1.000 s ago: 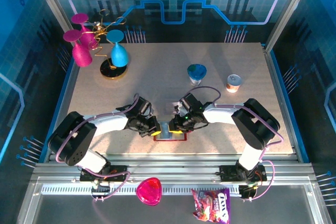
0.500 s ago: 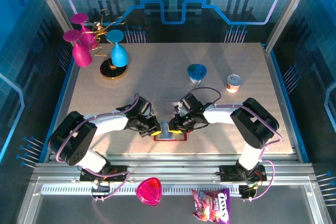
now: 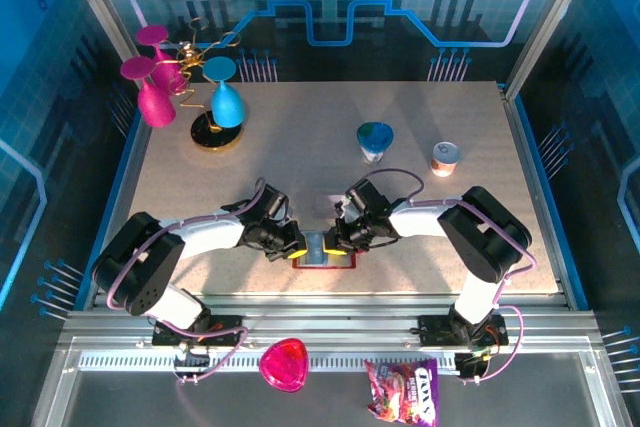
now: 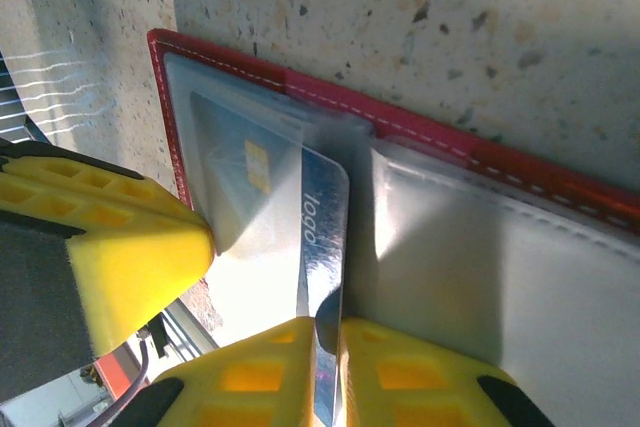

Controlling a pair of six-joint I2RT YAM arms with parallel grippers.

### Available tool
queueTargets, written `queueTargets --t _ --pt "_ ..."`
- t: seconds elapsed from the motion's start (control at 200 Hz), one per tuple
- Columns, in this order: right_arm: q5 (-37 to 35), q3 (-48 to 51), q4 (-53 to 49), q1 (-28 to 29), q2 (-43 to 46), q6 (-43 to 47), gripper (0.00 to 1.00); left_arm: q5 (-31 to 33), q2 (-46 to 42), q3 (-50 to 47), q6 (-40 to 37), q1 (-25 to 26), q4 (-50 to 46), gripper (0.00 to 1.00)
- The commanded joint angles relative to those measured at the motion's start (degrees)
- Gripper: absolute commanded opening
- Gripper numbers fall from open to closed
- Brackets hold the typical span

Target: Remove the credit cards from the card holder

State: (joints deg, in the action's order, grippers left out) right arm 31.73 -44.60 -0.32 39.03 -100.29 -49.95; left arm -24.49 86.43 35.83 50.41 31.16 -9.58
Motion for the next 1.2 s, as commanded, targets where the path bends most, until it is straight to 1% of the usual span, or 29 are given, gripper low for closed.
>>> queueTargets --t 0.0,0.195,0.4,0.52,0.575,0.645,0.75,0.845,1.196 --pt "-0.05 1.06 -0.80 -0.81 1.44 0.44 0.13 0.35 0.24 -1.03 -1.37 -0.49 -1.50 0.09" --pt "0.04 2.04 -2.54 -2.20 3.12 1.93 0.12 0.40 -0.11 -1.12 -1.30 -0.49 -1.67 0.09" --pt "-0.21 1.84 -8.59 -4.31 4.98 6.17 0.11 0.51 -0.45 -1.19 -1.24 -0.49 -1.87 0.09" --pt "0.16 1.47 -10.31 -5.10 5.72 7.37 0.11 0.50 -0.38 -1.17 -1.11 -0.48 -1.77 0.09" --pt "0.66 1.30 -9.70 -5.10 5.81 7.00 0.11 0.46 -0.09 -1.13 -1.11 -0.49 -1.58 0.09" --pt "2.12 1.75 -6.08 -4.76 5.79 5.14 0.12 0.41 0.05 -1.16 -1.03 -0.48 -1.58 0.09" --pt "3.22 1.99 -1.32 -3.76 4.64 1.86 0.18 0.50 0.20 -1.29 -1.02 -0.53 -1.48 0.09" --pt "3.43 1.45 1.08 -2.66 2.49 0.22 0.20 0.42 0.23 -1.27 -1.03 -0.48 -1.44 0.09" --pt "3.40 0.85 3.94 -0.97 -1.39 -1.69 0.21 0.24 0.18 -1.47 -1.01 -0.48 -1.33 0.09"
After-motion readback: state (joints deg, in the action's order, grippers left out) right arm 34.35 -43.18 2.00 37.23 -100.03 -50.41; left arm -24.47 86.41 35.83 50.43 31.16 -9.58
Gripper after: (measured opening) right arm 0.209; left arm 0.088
